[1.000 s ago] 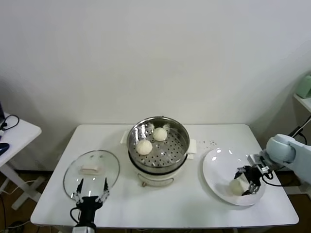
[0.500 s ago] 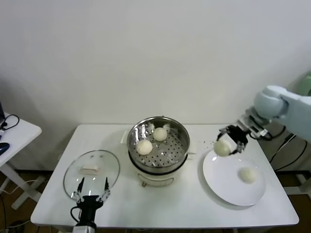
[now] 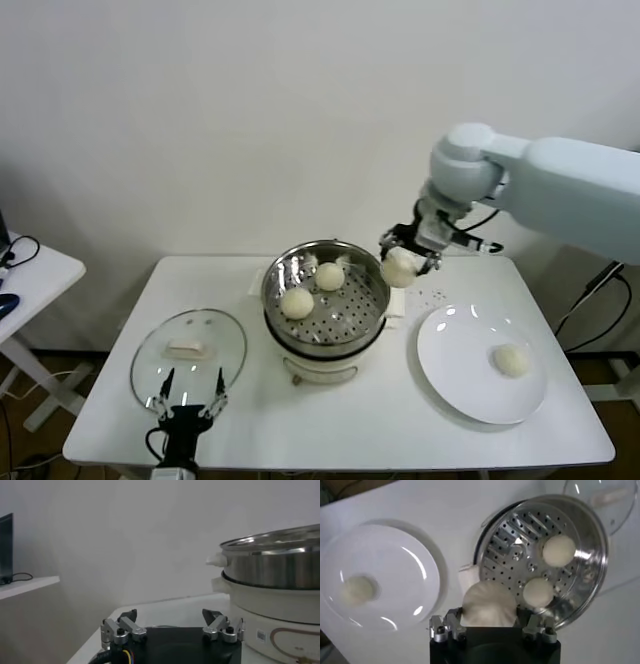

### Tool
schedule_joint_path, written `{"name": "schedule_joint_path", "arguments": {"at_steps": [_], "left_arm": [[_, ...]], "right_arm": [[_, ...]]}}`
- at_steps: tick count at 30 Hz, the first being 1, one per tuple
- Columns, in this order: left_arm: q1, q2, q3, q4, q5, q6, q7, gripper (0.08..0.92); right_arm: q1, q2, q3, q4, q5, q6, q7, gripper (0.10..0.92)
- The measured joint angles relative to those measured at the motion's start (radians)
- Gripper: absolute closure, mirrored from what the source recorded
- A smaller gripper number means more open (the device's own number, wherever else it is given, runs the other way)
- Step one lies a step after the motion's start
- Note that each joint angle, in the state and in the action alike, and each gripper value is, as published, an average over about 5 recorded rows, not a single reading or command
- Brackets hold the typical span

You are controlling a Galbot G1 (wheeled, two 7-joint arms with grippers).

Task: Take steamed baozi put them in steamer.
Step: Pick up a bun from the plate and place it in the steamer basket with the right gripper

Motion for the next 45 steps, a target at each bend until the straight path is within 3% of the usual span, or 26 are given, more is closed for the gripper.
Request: {"name": "schedule_joint_path", "arguments": {"at_steps": [17,45], "left_arm": [[-0.017,0.005,-0.001,0.025,-0.005,0.009,0.0,0.177],[-0.043,-0.002,0.011,0.041,0.005,0.023,-0.005,0.177]], "right_arm": [[-0.209,0.276,0.054,-0.115,-0.138,0.058,0.004,0.304],[-0.298,0.297,0.043,-0.142,-0.159,0.073,0.003,0.304]]}}
